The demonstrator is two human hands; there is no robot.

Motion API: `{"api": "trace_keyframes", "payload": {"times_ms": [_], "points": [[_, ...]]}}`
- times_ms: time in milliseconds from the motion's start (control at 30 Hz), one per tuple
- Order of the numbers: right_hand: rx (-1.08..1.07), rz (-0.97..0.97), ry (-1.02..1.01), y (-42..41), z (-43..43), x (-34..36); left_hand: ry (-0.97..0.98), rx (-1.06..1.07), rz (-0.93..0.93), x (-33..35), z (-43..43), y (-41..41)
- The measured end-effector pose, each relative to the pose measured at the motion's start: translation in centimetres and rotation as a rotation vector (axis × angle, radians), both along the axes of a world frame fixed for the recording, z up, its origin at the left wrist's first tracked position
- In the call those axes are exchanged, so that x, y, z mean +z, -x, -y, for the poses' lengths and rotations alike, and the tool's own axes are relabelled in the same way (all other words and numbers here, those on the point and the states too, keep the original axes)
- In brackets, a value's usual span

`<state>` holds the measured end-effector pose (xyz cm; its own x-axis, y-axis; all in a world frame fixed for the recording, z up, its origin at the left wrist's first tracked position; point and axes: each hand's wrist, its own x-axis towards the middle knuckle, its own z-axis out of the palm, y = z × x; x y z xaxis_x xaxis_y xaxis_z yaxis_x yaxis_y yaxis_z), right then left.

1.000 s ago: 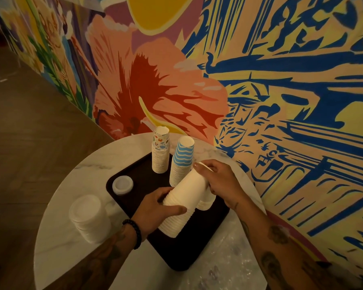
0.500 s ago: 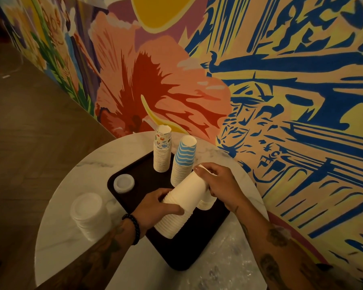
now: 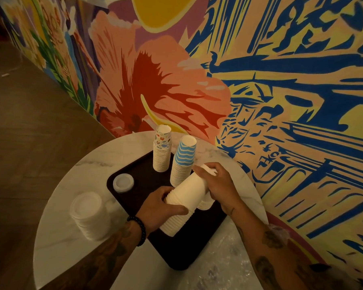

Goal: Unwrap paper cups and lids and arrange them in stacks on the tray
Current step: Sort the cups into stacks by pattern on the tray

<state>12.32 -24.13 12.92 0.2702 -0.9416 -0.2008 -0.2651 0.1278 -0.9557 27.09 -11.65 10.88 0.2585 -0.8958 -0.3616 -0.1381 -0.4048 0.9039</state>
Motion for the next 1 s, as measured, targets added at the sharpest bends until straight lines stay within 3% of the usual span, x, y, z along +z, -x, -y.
{"api": "trace_keyframes", "payload": {"times_ms": [100, 300, 467, 600, 733, 1000], "points": [[-0.090, -0.027, -0.038, -0.4, -0.4, -0.5, 0.034, 0.019, 0.048, 0.0, 0.0, 0.3], [-0.043, 0.014, 0.040, 0.1, -0.1, -0.2, -0.066, -0.054, -0.214, 1.0, -0.2, -0.5], [-0.173, 0.080, 0.135, 1.1, 2.3, 3.2, -0.090, -0.039, -0.236, 0.3, -0.9, -1.2], [-0.229, -0.068, 0.361, 2.4, 3.9, 5.9, -0.097, 0.072, -0.312, -0.5, -1.5, -1.9], [-0.123, -0.290, 0.448, 2.2, 3.7, 5.4, -0.070, 0.170, -0.413, -0.5, -1.2, -2.1], [0.140, -0.758, 0.311, 2.1, 3.8, -1.9, -0.013, 0.222, -0.467, -0.4, -1.3, -1.9]]}}
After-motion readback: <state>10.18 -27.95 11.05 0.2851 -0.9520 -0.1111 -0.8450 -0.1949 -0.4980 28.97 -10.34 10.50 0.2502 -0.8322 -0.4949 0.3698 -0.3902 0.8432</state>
